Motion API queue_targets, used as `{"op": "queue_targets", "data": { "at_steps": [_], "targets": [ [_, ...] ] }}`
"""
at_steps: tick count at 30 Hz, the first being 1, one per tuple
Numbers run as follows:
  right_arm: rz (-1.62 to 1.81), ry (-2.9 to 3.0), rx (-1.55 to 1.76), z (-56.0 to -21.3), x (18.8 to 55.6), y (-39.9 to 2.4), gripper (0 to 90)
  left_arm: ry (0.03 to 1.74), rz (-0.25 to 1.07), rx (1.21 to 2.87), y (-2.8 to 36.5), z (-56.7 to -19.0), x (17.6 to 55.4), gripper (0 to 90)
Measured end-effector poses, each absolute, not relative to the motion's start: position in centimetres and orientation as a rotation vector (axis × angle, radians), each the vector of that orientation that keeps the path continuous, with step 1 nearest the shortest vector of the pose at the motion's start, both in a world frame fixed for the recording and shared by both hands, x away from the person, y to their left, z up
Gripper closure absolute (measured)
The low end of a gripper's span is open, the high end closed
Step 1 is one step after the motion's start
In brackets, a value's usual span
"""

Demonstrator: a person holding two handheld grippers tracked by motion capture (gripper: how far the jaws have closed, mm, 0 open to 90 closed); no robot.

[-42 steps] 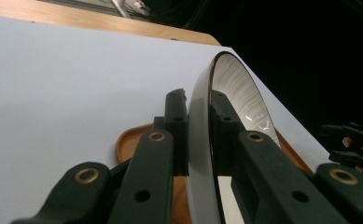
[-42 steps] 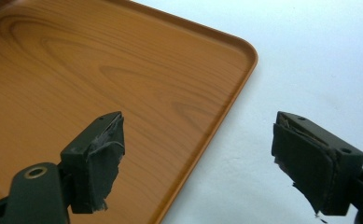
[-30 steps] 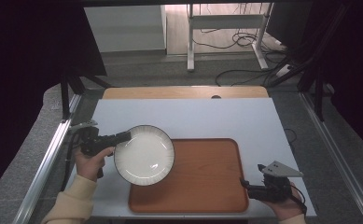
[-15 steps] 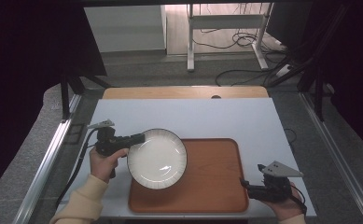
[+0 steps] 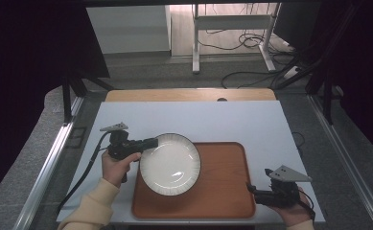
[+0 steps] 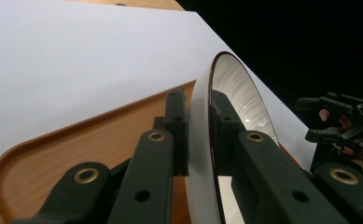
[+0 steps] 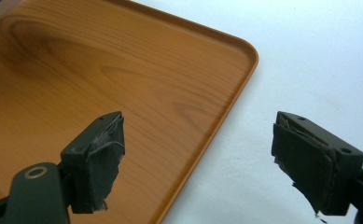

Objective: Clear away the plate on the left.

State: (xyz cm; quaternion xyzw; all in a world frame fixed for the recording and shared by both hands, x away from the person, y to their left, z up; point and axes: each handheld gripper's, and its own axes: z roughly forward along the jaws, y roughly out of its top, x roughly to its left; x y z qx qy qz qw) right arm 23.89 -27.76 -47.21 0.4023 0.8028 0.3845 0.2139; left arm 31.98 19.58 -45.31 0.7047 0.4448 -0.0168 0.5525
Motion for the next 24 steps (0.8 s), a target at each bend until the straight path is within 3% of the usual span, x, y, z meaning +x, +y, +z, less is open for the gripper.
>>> {"op": "queue_targets", "data": {
  "at_steps": [24],
  "targets": [
    [1.060,2.223,1.123,-47.2,23.9,-27.8,19.3,1.023,-0.120,1.723,13.9,-46.6,33.1,80.5]
  ]
}}
